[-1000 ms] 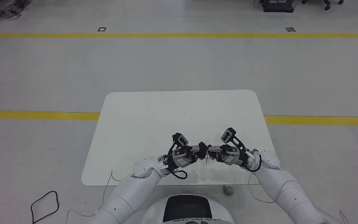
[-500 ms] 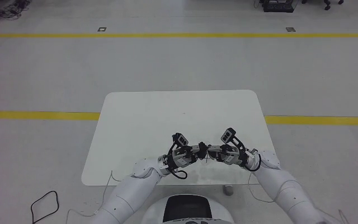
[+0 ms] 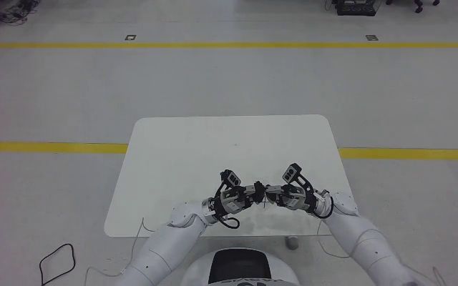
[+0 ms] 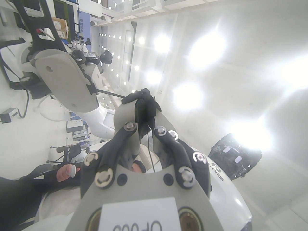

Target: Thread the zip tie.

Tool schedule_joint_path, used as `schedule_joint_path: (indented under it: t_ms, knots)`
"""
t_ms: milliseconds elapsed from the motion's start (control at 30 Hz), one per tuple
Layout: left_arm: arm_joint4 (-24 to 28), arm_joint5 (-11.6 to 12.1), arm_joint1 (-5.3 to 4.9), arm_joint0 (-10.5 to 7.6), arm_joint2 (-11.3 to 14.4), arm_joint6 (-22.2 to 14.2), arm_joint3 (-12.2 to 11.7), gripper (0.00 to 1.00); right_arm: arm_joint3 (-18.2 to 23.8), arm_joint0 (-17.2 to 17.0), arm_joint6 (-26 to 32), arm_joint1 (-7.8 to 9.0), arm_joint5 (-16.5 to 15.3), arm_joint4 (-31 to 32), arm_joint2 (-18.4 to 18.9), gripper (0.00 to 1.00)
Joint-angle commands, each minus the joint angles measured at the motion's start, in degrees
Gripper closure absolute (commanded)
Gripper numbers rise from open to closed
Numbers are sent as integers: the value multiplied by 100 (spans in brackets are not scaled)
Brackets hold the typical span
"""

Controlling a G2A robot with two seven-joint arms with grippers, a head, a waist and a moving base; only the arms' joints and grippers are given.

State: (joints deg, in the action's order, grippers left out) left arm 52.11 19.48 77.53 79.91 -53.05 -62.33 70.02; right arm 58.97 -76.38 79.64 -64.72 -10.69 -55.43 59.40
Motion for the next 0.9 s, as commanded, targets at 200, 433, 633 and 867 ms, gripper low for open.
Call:
schedule_joint_path:
  t_ms: [200, 433, 633, 867]
  knots:
    - [0, 0, 0, 0, 0, 0, 0, 100, -48, 23, 0, -14, 5, 11, -17, 100]
    - [0, 0, 0, 0, 0, 0, 0, 100, -96, 42, 0, -26, 7, 34, -24, 100]
    - [0, 0, 0, 0, 0, 0, 0, 100, -123, 55, 0, -37, 15, 51, -25, 100]
    - [0, 0, 0, 0, 0, 0, 0, 100, -158, 62, 0, -48, 33, 70, -21, 100]
